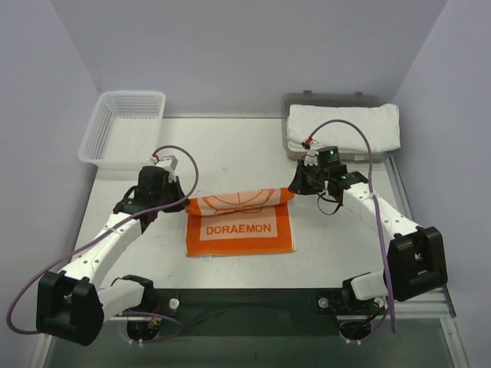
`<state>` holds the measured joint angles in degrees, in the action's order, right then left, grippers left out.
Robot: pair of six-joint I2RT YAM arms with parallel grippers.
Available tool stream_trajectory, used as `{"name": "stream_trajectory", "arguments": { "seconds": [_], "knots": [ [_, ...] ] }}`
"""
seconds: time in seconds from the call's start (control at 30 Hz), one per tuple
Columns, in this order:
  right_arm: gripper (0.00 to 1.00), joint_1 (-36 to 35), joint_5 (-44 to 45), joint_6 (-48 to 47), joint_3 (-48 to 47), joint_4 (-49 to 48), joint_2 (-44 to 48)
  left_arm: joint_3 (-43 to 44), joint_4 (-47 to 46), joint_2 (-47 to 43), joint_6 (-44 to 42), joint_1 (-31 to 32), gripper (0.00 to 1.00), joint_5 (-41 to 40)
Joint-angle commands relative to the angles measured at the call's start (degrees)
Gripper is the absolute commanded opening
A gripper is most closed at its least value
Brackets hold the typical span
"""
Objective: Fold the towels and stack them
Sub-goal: Fold the towel
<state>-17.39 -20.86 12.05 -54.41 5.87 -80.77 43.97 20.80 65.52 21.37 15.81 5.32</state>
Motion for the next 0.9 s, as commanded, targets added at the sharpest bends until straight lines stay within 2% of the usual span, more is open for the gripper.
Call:
{"name": "stream_trajectory", "arguments": {
  "seconds": [0.0, 0.17, 0.47, 0.73, 0.87],
  "knots": [
    [0.0, 0.6, 1.88, 3.06, 4.21, 0.81, 4.39, -4.4, 1.35, -4.69, 4.9, 0.09, 0.0, 2.23],
    [0.0, 0.6, -1.8, 6.48, 9.23, 1.6, 8.6, -10.38, 3.9, -9.61, 7.9, 0.27, 0.0, 2.15],
    [0.0, 0.25, -4.71, 8.78, 13.8, 4.41, 13.8, -11.01, 5.13, -9.79, 8.25, 0.27, 0.0, 0.57],
    [0.0, -0.36, -5.77, 9.65, 17.14, 5.47, 12.48, -11.97, 5.04, -8.74, 7.9, 0.27, 0.0, -1.45],
    [0.0, -0.45, -5.94, 9.74, 18.55, 6.61, 8.28, -12.67, 4.87, -6.9, 8.43, 0.27, 0.0, -0.93]
  ]
}}
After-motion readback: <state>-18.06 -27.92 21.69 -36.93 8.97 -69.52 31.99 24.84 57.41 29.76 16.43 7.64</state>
